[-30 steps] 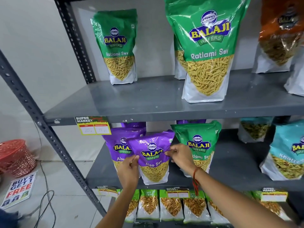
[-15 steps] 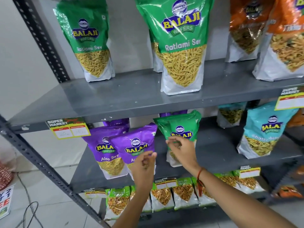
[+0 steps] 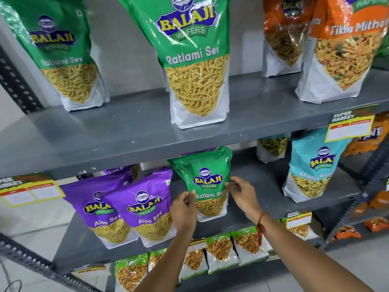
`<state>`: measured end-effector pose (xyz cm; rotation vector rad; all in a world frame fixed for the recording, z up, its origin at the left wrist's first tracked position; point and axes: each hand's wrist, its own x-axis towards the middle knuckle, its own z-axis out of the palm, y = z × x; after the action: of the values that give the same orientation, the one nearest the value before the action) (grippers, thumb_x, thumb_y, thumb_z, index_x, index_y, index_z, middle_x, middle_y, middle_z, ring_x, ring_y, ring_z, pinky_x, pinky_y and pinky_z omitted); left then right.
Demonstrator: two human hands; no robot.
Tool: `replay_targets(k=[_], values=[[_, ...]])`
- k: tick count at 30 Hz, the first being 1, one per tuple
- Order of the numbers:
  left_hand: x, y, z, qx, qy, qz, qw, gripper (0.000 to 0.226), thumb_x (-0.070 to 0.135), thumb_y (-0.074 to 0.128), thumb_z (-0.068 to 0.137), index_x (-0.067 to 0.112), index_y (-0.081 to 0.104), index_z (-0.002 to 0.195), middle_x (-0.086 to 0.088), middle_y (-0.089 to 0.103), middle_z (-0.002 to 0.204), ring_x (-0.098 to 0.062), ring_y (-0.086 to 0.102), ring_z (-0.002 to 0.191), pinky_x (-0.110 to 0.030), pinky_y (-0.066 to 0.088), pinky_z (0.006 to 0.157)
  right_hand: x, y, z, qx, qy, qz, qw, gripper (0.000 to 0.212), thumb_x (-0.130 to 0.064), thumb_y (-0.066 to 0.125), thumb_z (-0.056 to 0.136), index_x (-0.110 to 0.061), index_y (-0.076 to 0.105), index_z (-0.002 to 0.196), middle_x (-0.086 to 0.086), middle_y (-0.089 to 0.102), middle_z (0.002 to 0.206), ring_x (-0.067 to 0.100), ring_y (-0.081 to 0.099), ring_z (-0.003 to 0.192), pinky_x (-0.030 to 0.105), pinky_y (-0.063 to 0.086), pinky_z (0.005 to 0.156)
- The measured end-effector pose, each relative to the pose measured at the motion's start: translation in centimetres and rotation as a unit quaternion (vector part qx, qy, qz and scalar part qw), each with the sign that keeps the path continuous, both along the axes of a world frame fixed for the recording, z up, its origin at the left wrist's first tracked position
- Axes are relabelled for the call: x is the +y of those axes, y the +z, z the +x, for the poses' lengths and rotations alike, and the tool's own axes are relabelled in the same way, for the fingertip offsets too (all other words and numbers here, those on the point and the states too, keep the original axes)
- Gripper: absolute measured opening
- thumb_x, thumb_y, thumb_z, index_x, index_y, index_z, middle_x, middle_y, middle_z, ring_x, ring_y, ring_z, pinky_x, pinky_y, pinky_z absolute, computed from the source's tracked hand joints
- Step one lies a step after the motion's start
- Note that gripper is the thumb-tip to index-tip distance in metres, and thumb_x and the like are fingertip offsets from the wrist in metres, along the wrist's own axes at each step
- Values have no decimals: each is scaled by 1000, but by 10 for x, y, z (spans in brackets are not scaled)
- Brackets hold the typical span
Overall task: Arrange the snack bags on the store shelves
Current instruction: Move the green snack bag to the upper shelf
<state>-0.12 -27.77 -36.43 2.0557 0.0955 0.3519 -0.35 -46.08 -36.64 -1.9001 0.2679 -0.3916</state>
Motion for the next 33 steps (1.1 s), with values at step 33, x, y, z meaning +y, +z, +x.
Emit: replay_targets(k=[33], values=[[136, 232, -107, -321, 15, -149, 935, 20, 32, 68, 83, 32, 62, 64, 13, 56, 51, -1, 43, 53, -26, 40, 55, 125, 232, -96, -340, 37, 46, 939, 15, -24, 60, 88, -12, 69, 89, 2, 71, 83, 15, 65, 77, 30, 51, 72]])
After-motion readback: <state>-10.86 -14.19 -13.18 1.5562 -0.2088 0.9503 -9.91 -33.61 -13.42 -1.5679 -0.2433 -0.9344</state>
